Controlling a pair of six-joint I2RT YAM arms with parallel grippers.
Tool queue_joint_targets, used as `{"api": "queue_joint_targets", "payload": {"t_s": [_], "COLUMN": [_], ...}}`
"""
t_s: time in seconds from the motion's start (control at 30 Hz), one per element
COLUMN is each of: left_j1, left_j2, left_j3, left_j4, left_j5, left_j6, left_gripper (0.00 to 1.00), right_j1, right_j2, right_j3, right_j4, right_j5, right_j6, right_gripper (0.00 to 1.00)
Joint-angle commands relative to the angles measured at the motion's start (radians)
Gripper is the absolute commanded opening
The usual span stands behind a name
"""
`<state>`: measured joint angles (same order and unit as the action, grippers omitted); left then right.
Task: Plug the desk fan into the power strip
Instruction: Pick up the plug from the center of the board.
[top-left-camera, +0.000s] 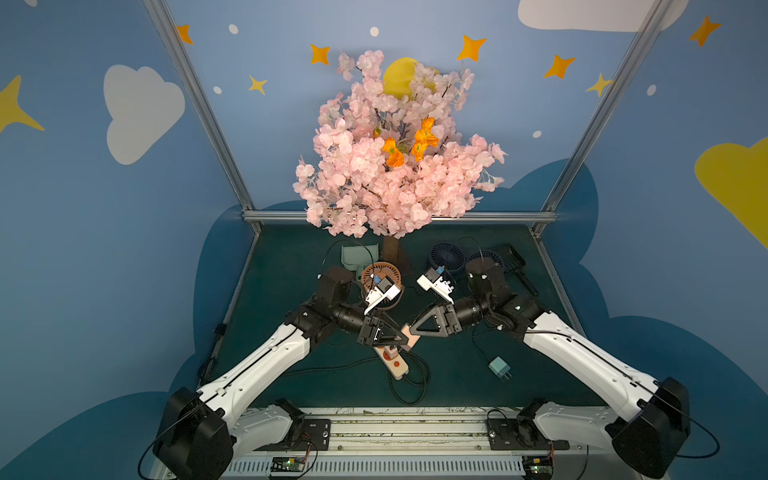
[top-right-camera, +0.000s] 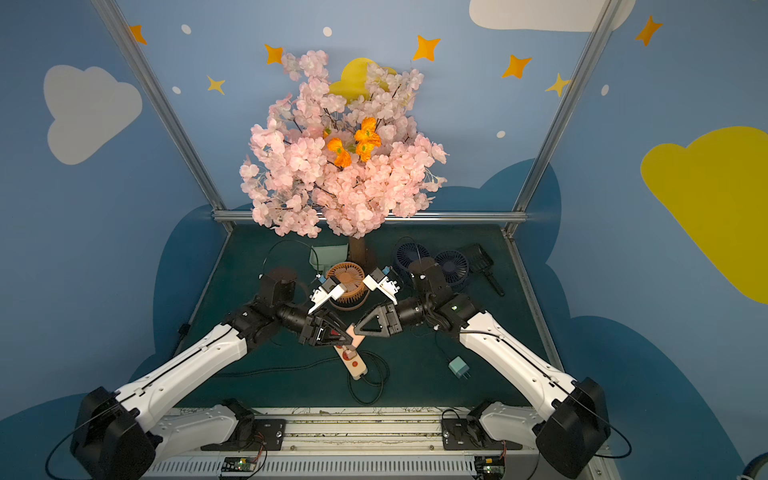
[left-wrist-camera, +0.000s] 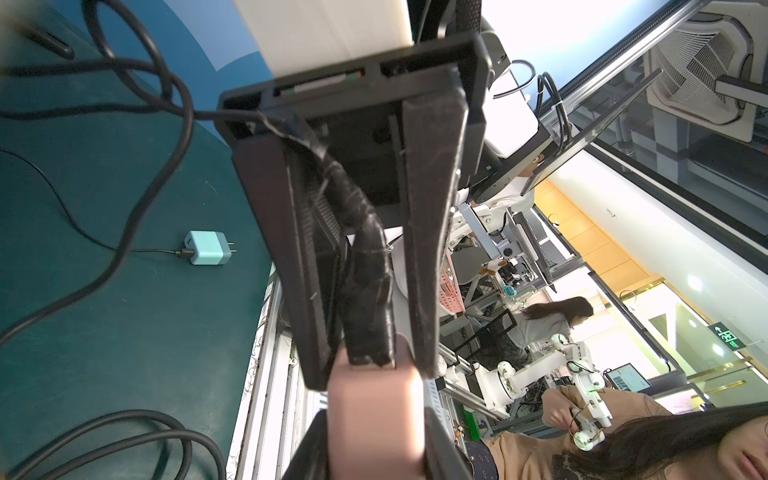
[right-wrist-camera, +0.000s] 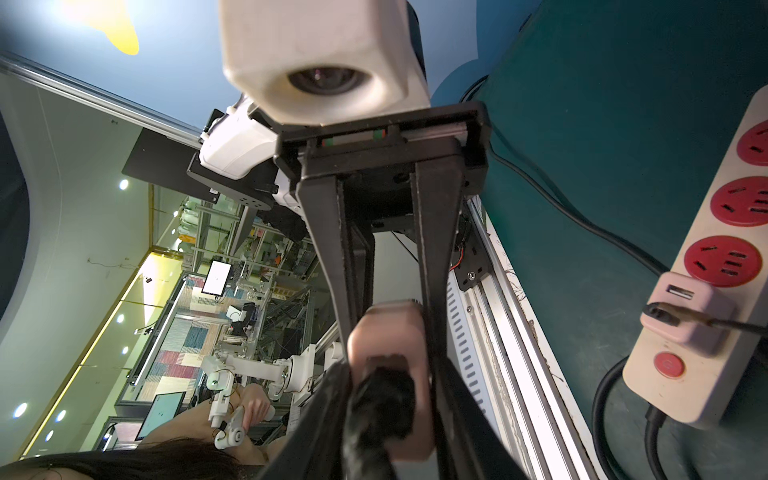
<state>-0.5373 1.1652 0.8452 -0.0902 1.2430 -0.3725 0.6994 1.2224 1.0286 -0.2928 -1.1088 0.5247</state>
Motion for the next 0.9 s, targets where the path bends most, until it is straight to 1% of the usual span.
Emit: {"api": "queue_joint_targets", "payload": {"t_s": [0.0,0.2,0.23,0.33,0.53,0.6,0.73,0.77,0.8,0.83,0.87], "left_j1": [0.005,0.003,0.005,0.004,0.005,0.004,0.006,0.007,0.010,0.012,0.017], "left_j2": [0.006,0.008,0.007,0.005,0.006,0.007,0.006,0.004,-0.002,-0.012,-0.024], "left_j3": [0.029,0.023,0.022,0.022,0.020,0.020,0.017,0.014,0.008,-0.001,-0.014], "left_j4": [-0.007,-0.010,-0.010,-0.011,-0.012,-0.015,-0.017,-0.017,-0.016,-0.012,-0.006], "left_j5": [0.013,0.018,0.018,0.018,0.018,0.017,0.009,-0.003,-0.023,-0.050,-0.085], "left_j6": [0.041,0.044,0.044,0.047,0.053,0.056,0.059,0.061,0.061,0.062,0.058], "left_gripper": [0.27,0.26,0.26,0.26,0.26,0.26,0.26,0.29,0.35,0.44,0.57], "right_j1": [0.018,0.036,0.039,0.041,0.044,0.045,0.045,0.044,0.043,0.041,0.036], "right_j2": [0.012,0.030,0.034,0.047,0.058,0.061,0.062,0.061,0.060,0.057,0.054], "right_j3": [0.031,0.038,0.039,0.041,0.045,0.049,0.050,0.050,0.050,0.047,0.042], "right_j4": [0.047,0.072,0.069,0.051,0.042,0.023,-0.002,-0.002,-0.001,-0.003,-0.004], "right_j5": [-0.051,-0.055,-0.058,-0.057,-0.063,-0.063,-0.070,-0.069,-0.066,-0.059,-0.045], "right_j6": [0.018,0.032,0.032,0.019,0.013,-0.006,-0.025,-0.029,-0.033,-0.036,-0.039], "right_gripper": [0.33,0.30,0.30,0.36,0.37,0.34,0.22,0.19,0.18,0.17,0.16]}}
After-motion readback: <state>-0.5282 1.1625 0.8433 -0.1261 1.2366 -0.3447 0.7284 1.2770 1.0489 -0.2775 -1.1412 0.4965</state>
